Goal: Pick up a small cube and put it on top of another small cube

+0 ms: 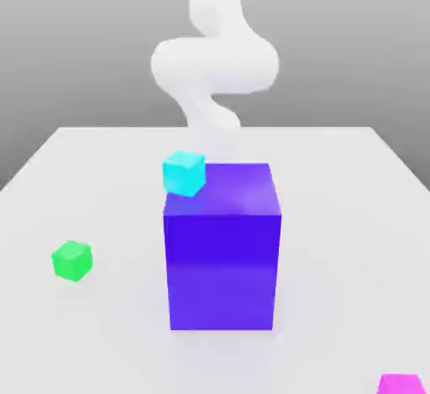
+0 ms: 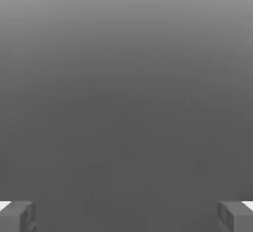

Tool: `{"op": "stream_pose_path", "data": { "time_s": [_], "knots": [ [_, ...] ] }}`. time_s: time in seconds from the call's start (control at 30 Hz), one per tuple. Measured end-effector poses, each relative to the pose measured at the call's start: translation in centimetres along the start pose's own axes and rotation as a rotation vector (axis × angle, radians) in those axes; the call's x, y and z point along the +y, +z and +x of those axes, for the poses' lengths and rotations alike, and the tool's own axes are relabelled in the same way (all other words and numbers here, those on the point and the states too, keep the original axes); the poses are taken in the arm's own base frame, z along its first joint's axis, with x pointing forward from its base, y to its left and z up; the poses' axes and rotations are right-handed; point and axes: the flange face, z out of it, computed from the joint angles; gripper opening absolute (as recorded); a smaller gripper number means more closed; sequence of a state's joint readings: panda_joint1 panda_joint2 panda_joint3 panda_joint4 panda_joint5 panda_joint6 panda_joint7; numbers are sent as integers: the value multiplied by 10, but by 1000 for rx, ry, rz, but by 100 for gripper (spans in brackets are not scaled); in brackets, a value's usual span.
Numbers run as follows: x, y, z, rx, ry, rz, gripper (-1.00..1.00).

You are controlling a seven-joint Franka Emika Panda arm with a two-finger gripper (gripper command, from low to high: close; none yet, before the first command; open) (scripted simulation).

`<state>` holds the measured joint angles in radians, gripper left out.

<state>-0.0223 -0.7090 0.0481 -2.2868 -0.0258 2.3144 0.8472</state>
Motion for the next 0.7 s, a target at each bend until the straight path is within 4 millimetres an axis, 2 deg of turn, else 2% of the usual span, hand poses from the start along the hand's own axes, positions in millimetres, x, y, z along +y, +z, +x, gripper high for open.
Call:
{"op": "stream_pose_path", "data": {
  "time_s": [0.17, 0.37, 0.53, 0.7],
  "knots": [
    [-27, 84, -22, -48, -10, -125, 0],
    [-44, 181, -61, -115, -25, -246, 0],
    [-47, 258, -105, -183, -36, -328, 0],
    [-44, 326, -161, -264, -47, -392, 0]
  ]
}}
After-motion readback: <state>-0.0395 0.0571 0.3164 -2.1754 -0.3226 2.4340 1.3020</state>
